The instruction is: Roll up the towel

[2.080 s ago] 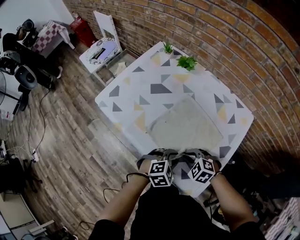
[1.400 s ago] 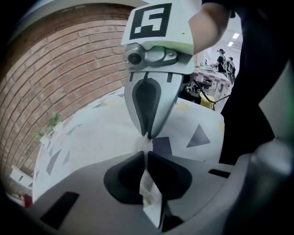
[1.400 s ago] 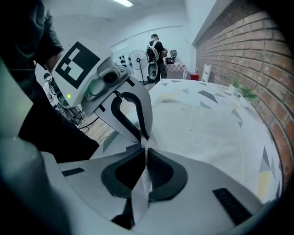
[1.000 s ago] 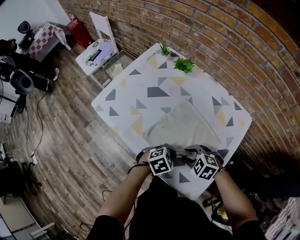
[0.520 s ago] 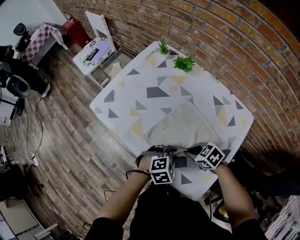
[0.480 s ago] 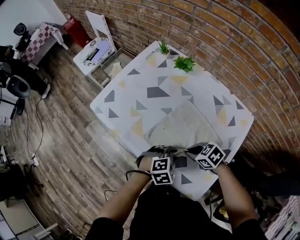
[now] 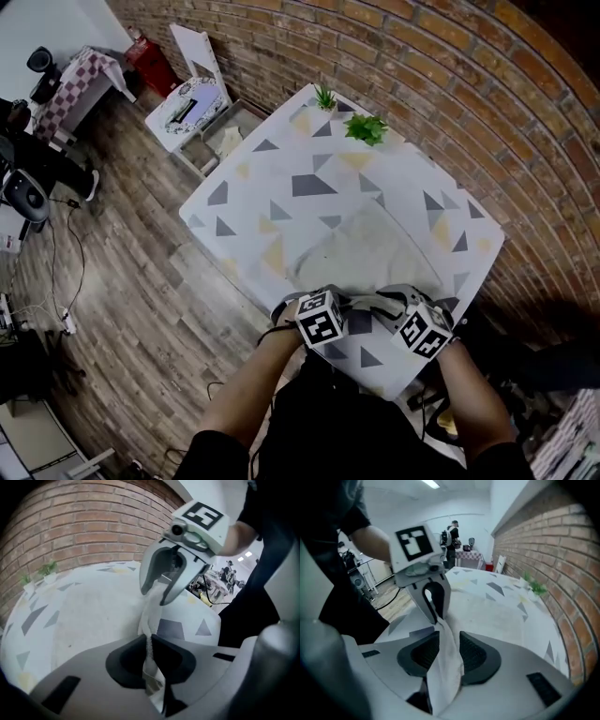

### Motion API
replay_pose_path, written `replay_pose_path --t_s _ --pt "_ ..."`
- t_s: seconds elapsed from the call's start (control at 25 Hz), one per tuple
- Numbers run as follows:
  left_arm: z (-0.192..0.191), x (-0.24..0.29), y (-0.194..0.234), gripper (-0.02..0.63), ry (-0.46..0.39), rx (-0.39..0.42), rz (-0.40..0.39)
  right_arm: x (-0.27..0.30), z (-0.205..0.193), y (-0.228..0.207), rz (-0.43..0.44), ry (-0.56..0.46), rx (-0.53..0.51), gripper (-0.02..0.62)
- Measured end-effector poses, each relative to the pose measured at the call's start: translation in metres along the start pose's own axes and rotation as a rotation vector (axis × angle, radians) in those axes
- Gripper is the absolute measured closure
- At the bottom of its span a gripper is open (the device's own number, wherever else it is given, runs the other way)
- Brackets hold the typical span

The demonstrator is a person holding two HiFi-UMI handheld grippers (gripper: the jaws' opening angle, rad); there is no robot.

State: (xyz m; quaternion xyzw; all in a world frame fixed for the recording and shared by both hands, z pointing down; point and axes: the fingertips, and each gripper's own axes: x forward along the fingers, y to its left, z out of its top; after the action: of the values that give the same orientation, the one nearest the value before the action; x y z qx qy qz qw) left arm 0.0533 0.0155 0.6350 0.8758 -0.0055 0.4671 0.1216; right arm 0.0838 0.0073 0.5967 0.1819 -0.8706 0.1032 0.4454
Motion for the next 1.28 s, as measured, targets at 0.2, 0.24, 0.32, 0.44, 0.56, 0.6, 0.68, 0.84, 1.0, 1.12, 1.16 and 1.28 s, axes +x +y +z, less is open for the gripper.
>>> replay_pose_path --t_s 0.2,0.24,0.32,0.44,0.56,0.6,0.68,0.84,1.0,1.12,1.16,1.28 --pt "0.000 -0.002 0.001 0.563 0.000 -0.022 -0.033 0.013 -0.007 0.020 -0.039 0.052 -0.162 0.449" --pt "0.000 -0.002 0.001 0.563 0.001 -0.015 -0.031 0.017 -0.009 0.019 -0.055 0.064 -0.168 0.446" --pt "0.001 -0.002 0.001 0.563 0.003 -0.002 -0.024 0.025 -0.013 0.018 -0.084 0.087 -0.180 0.445" --pt "0.002 -0.003 0.003 0.561 0.001 0.016 -0.003 0.034 -0.017 0.015 -0.122 0.129 -0.223 0.445" --pt "0.002 -0.006 0.002 0.548 0.008 0.070 0.043 0.037 -0.018 0.011 -0.152 0.148 -0.238 0.491" --pt "0.002 -0.007 0.002 0.530 0.015 0.098 0.066 0.038 -0.018 0.009 -0.156 0.150 -0.233 0.511" --pt "0.002 -0.010 0.002 0.483 0.025 0.152 0.111 0.039 -0.017 0.006 -0.150 0.152 -0.210 0.533" --pt "0.010 -0.018 -0.002 0.444 0.015 0.233 0.192 0.040 -0.016 0.004 -0.088 0.165 -0.112 0.550" --pt "0.012 -0.014 -0.006 0.442 0.021 0.310 0.235 0.037 -0.016 0.007 0.011 0.191 -0.010 0.558" --pt "0.006 -0.006 -0.006 0.442 0.034 0.340 0.232 0.036 -0.014 0.016 0.091 0.194 0.078 0.560" --pt "0.006 -0.006 -0.007 0.440 0.030 0.347 0.226 0.035 -0.013 0.020 0.115 0.194 0.107 0.560" --pt "0.006 -0.007 -0.016 0.440 0.017 0.380 0.201 0.032 -0.015 0.027 0.159 0.215 0.165 0.560"
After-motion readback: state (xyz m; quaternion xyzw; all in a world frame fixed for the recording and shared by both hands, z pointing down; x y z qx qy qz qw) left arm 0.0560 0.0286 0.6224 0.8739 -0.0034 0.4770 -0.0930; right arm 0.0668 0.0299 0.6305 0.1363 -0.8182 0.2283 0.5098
